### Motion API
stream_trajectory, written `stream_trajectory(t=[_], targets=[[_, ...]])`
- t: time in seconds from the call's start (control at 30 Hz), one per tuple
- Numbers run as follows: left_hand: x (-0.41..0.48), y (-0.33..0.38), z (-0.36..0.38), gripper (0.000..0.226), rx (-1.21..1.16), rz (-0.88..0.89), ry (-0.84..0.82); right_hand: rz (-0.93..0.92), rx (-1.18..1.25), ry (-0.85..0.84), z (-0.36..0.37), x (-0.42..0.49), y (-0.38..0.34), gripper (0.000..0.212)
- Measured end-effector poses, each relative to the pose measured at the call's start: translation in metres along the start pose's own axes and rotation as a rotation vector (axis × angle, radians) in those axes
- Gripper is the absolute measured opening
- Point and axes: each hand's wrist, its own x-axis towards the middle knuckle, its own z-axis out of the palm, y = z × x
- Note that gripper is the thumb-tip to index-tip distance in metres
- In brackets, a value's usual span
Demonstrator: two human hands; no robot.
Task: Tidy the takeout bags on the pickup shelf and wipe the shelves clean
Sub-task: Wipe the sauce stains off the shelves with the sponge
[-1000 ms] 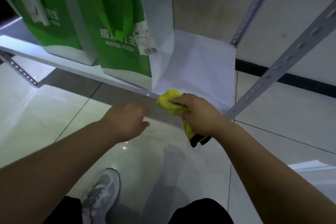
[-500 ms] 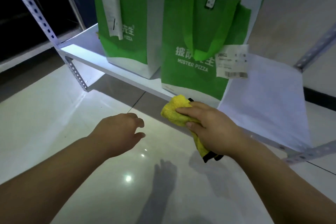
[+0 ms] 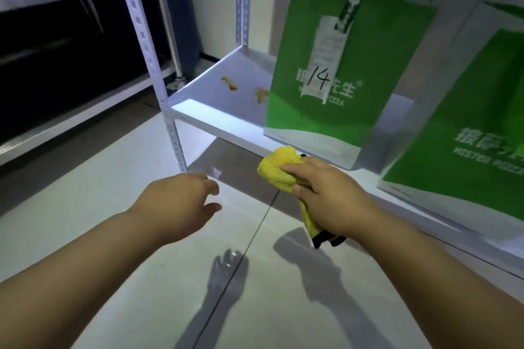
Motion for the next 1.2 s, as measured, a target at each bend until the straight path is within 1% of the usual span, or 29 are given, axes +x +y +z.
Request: stream_trajectory(t=[0.2,0.3,0.37,0.43,0.5,0.63,0.7,0.8,0.93,1.03,1.1,1.17,1.2], targets=[[0.034,-0.091,-0.022,0.033,-0.031,0.007,0.055,0.063,-0.033,0.061,0.013,0.062,-0.057,0.041],[0.056,-0.129,-0.040,0.031,-0.063,-0.014,0.112,0.122,-0.081,0.031,0.013,0.091,-0.077,0.040],[0.069,-0.151,-0.054,0.033,-0.106,-0.041,0.186,0.161,-0.097,0.014,0.010,0.109,-0.090,0.040],[0.083,-0.169,-0.069,0.037,-0.158,-0.073,0.248,0.193,-0.103,0.009,0.006,0.124,-0.103,0.041],[0.096,-0.181,-0.082,0.051,-0.219,-0.087,0.291,0.230,-0.112,0.013,0.002,0.134,-0.114,0.040],[0.119,-0.193,-0.097,0.086,-0.343,-0.109,0.397,0.274,-0.158,0.011,-0.008,0.148,-0.127,0.041],[0.129,-0.193,-0.098,0.095,-0.359,-0.120,0.442,0.284,-0.178,0.032,-0.010,0.155,-0.129,0.041],[0.145,-0.186,-0.095,0.097,-0.363,-0.115,0.469,0.304,-0.193,0.073,-0.007,0.169,-0.129,0.042],[0.165,-0.173,-0.086,0.101,-0.318,-0.175,0.512,0.377,-0.210,0.136,0.014,0.191,-0.123,0.046],[0.173,-0.172,-0.073,0.099,-0.310,-0.197,0.558,0.529,-0.246,0.137,0.036,0.217,-0.115,0.047],[0.179,-0.176,-0.065,0.099,-0.300,-0.188,0.589,0.680,-0.241,0.110,0.046,0.236,-0.107,0.040],[0.185,-0.180,-0.060,0.101,-0.283,-0.181,0.622,0.787,-0.225,0.096,0.055,0.254,-0.094,0.035],[0.186,-0.182,-0.058,0.100,-0.276,-0.180,0.628,0.812,-0.233,0.099,0.059,0.263,-0.085,0.040]])
